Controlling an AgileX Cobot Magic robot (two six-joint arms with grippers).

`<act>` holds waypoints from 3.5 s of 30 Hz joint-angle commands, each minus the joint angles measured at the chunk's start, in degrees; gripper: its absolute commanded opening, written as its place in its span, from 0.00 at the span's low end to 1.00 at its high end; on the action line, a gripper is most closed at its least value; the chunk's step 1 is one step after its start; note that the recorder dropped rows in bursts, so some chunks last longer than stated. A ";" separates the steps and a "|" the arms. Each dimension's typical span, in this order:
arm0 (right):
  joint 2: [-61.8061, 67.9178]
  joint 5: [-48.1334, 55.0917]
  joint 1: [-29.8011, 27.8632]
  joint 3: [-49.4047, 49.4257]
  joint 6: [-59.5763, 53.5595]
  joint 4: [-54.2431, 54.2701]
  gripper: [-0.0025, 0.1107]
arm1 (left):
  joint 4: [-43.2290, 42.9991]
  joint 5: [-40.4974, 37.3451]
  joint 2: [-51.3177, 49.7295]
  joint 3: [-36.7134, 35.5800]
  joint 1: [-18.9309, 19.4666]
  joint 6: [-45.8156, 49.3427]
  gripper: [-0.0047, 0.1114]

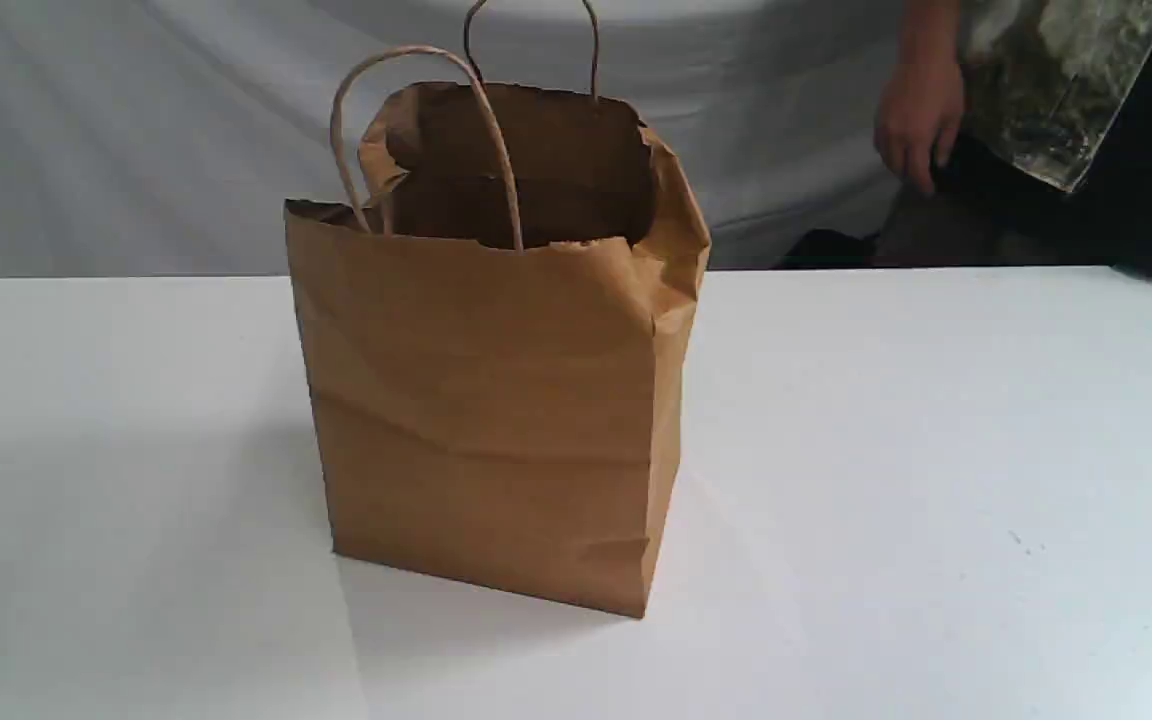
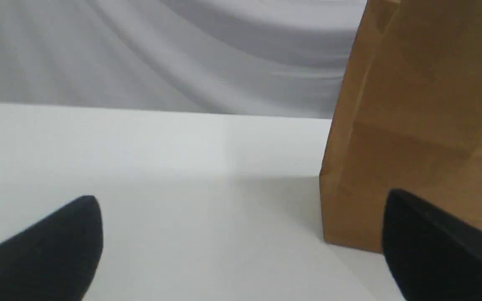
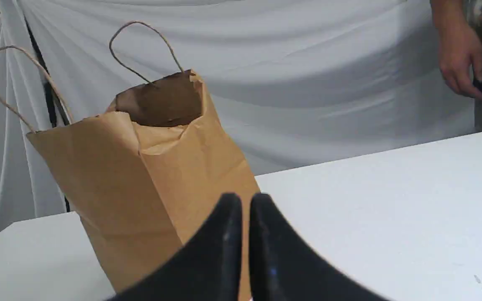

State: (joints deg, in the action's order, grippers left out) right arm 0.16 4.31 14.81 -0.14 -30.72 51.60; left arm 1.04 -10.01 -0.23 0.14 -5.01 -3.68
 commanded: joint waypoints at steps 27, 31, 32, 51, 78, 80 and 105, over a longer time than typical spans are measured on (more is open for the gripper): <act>-0.16 0.10 0.08 0.14 -0.55 0.00 0.05 | 0.10 3.90 0.23 -0.14 6.79 -0.85 0.04; -0.16 0.10 0.08 0.14 -0.55 0.00 0.05 | 0.10 3.95 0.23 -0.14 6.79 -0.85 0.04; -0.16 0.10 0.08 0.14 -0.55 0.00 0.05 | 0.10 3.95 0.23 -0.14 6.79 -0.85 0.04; -0.16 -0.26 0.08 0.14 -0.55 0.00 0.05 | 0.10 3.95 0.23 -0.14 6.79 -0.60 0.04; -0.16 12.38 1.77 0.14 35.57 -48.95 0.02 | 0.10 3.95 0.23 -0.14 6.79 -0.60 0.04; -0.16 13.41 1.77 0.14 43.18 -54.36 0.02 | 0.10 3.95 0.23 -0.14 6.79 -0.60 0.04; -0.16 15.36 -6.15 0.14 66.07 -74.13 0.02 | 0.10 3.95 0.23 -0.14 6.79 -0.47 0.04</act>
State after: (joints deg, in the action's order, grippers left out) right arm 0.16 19.70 8.54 -0.14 38.11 -23.58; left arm 0.71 -6.63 -0.23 0.14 1.62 -4.02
